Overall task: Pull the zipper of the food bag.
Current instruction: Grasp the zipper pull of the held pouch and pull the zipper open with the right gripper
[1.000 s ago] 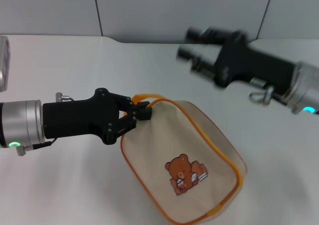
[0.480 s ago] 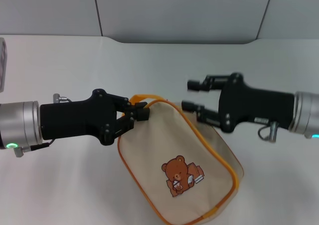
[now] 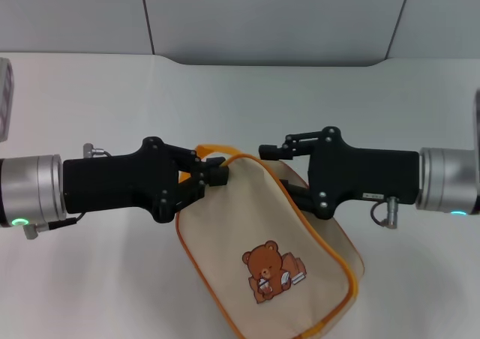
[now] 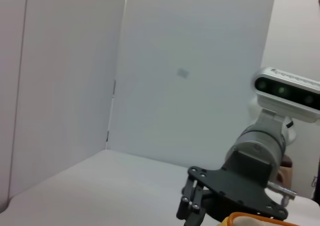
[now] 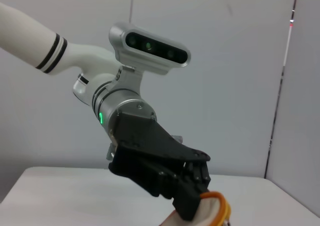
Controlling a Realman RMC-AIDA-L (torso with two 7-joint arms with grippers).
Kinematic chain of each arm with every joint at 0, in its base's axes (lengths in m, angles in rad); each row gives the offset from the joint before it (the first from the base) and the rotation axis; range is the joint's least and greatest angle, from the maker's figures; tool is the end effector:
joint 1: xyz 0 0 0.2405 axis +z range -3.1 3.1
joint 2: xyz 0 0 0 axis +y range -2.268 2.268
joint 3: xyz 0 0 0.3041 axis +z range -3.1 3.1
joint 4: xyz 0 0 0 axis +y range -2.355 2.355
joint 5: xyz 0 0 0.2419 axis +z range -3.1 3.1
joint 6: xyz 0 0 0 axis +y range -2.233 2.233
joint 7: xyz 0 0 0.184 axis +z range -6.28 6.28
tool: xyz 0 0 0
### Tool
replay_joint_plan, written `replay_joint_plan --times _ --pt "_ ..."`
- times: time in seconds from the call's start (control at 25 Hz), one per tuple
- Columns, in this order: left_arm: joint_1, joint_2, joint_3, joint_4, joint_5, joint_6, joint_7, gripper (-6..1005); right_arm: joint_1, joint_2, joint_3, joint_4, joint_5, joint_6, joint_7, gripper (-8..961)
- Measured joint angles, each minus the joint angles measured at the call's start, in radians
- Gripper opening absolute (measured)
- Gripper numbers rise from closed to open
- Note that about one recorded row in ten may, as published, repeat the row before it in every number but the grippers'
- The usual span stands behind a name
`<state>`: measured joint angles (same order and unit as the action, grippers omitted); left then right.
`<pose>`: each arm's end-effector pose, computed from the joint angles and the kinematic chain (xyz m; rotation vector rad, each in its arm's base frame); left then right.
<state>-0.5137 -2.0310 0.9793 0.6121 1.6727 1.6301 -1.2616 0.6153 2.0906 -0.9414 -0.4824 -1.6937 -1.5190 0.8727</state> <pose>-0.2619 0.3767 -0.0605 -2.8308 -0.3625 -0.9230 0.2370 0.3947 -0.1049 -2.7506 -0.0680 0.8671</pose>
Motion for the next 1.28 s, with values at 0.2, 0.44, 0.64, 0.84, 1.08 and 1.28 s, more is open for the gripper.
replay_joint_plan --times 0.2,0.44,0.64,0.84,1.08,1.28 --pt "0.001 -0.001 -0.002 0.002 0.0 0.012 0.003 64 0.024 0.0 -0.005 0.034 0.035 0.008 -0.044 365" --pt "0.002 0.0 -0.005 0.005 0.001 0.016 0.003 64 0.041 0.0 -0.042 0.038 0.038 0.013 -0.068 217" --pt "0.004 0.004 -0.005 0.006 0.002 0.017 0.0 64 0.035 0.0 -0.099 0.027 0.039 0.013 -0.132 115" --pt "0.006 0.005 -0.016 0.004 -0.002 0.017 -0.003 63 0.01 -0.001 -0.09 0.021 0.057 0.0 -0.164 57" --pt "0.01 0.004 -0.054 0.001 -0.003 0.008 -0.006 63 -0.031 -0.012 -0.097 -0.026 0.037 -0.045 -0.122 2" --pt "0.014 0.0 -0.093 -0.004 -0.001 -0.029 -0.008 63 -0.094 -0.028 -0.088 -0.127 -0.134 -0.187 -0.006 16"
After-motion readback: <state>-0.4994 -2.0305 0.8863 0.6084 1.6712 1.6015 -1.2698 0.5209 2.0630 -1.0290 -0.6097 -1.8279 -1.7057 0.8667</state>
